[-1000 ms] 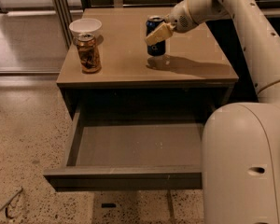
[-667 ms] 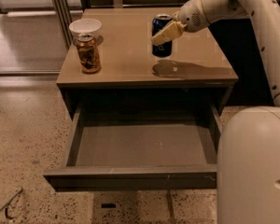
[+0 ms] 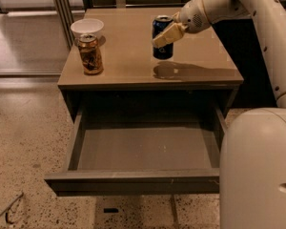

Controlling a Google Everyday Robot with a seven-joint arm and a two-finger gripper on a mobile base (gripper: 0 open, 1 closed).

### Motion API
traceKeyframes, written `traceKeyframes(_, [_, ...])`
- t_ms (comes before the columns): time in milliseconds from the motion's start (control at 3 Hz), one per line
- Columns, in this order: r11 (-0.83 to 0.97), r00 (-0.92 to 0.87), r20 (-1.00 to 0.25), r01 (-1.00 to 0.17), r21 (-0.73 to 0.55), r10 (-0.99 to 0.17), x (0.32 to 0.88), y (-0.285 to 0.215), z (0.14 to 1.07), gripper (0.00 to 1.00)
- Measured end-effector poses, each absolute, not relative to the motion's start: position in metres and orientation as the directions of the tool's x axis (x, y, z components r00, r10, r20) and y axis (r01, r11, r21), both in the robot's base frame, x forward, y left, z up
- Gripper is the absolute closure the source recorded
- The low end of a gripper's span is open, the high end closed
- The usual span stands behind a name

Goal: Place pepsi can into top drawer

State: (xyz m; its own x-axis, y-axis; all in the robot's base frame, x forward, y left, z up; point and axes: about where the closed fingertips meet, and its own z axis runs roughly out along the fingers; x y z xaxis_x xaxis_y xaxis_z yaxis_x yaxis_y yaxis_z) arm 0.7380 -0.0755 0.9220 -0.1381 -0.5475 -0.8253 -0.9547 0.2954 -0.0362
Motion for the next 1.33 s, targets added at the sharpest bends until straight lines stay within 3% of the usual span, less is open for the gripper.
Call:
traceKeyframes(667, [0.219, 0.007, -0.802, -0.96, -0.172, -0.597, 0.676, -0.076, 0.959, 1.0])
traceKeyframes(1000, [0.257, 0.051, -0.829, -0.938, -0.231, -0.556, 0.622, -0.08, 0.998, 1.0])
traceKeyframes(1333, [0.314, 0.013, -0.858, -0.928, -0.202, -0.514, 0.57, -0.083, 1.002, 1.0])
